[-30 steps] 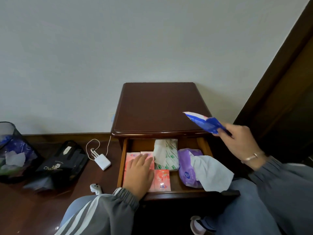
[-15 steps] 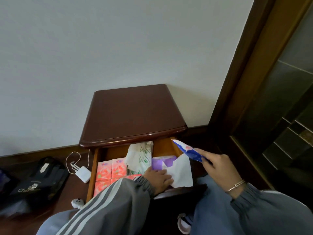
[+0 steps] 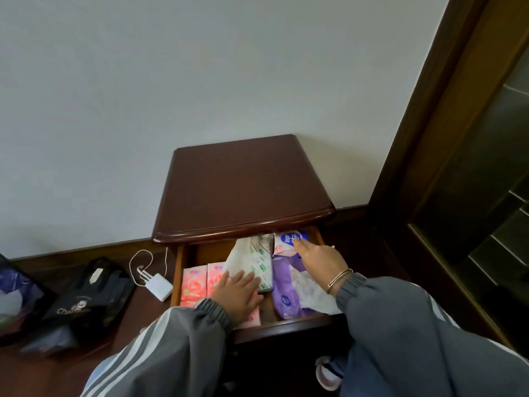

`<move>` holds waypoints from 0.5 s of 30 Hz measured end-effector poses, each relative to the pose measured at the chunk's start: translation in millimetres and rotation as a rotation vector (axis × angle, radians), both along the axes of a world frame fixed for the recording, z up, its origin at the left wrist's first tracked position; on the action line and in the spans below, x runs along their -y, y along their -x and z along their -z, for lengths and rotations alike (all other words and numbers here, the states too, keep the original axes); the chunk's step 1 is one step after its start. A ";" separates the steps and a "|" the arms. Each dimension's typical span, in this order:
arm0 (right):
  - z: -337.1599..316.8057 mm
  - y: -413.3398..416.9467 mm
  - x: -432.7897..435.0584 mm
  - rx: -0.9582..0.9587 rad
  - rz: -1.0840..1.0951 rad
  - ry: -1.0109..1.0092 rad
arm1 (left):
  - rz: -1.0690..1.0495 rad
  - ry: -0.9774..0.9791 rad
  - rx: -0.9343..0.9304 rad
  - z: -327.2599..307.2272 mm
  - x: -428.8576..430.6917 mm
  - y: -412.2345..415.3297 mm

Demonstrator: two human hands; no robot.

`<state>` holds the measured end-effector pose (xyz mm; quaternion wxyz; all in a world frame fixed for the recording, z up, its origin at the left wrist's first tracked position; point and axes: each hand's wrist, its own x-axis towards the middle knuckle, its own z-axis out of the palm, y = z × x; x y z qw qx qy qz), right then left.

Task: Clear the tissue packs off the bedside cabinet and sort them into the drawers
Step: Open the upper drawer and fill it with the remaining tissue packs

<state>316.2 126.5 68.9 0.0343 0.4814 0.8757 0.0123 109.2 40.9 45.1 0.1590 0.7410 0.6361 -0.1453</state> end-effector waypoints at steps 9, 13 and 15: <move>31.7 19.7 -42.5 0.216 0.047 0.127 | -0.011 -0.012 0.049 7.3 2.6 3.1; 26.5 20.4 -51.4 0.323 0.038 0.063 | -0.011 -0.021 0.065 9.5 2.8 2.6; 19.1 20.4 -55.4 0.391 0.069 0.117 | -0.011 -0.020 0.076 8.4 3.3 3.3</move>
